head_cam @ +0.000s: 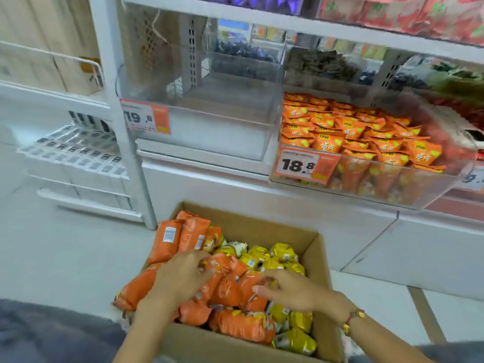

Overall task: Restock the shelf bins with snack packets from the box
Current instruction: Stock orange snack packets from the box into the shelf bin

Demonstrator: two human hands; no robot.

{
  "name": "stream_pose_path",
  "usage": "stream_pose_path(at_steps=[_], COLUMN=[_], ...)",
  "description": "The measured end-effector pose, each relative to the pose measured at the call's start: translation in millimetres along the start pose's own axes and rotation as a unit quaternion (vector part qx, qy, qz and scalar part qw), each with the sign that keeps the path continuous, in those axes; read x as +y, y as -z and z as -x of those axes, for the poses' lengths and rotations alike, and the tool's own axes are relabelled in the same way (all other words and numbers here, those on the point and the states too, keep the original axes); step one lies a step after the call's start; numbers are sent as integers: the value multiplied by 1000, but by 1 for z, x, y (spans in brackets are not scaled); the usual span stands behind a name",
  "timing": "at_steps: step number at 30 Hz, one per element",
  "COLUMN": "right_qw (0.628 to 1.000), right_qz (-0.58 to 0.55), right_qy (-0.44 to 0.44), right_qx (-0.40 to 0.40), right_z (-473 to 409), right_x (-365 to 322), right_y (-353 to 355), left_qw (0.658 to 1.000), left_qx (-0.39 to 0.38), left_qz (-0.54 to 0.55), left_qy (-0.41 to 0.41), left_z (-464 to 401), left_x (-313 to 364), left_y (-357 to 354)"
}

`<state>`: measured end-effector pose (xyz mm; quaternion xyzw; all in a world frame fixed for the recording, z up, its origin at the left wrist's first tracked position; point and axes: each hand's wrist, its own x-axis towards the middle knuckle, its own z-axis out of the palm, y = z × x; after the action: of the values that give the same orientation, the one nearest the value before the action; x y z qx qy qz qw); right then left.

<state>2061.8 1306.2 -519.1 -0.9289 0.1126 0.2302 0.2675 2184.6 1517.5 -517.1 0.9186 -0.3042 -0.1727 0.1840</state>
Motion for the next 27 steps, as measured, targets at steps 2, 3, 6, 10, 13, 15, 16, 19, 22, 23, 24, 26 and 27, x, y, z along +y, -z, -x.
stream_pose_path(at_steps=[2,3,6,10,13,15,16,19,22,23,24,26,27], right_qw=[998,995,993,989,978,980,978,939,837,820,816,831,845], right_qz=[38,65,91,-42,-129,-142,-161,-327,-533,-559,-565,-541,-516], right_qy=[3,2,-5,-55,-82,-100,-107,-104,-64,-50,-42,-44,-51], right_qx=[-48,-71,-73,-129,-144,-98,-75,22,102,114,119,124,130], right_z=[-1,-1,-1,-2,1,4,7,19,28,29,30,30,30], right_x=[-9,-12,-10,-1,4,11,14,17,16,12,8,-4,-10], right_y=[-12,-18,-34,-41,-21,0,11,40,54,55,54,48,45], left_qw=[999,998,998,996,993,978,960,823,615,586,572,584,602], left_qx=[-44,-59,-50,28,66,75,72,37,-31,-39,-43,-51,-54], left_qz=[1,-3,-19,-54,20,151,234,529,763,788,800,794,782], left_qy=[13,18,35,61,92,124,139,204,198,186,175,159,150], left_z=[2,1,2,4,2,0,0,-7,-7,-7,-6,-7,-7], left_x=[0,-2,1,13,17,21,26,42,53,54,56,63,67], left_y=[6,4,-11,-27,-26,-19,-13,-1,6,4,4,1,1])
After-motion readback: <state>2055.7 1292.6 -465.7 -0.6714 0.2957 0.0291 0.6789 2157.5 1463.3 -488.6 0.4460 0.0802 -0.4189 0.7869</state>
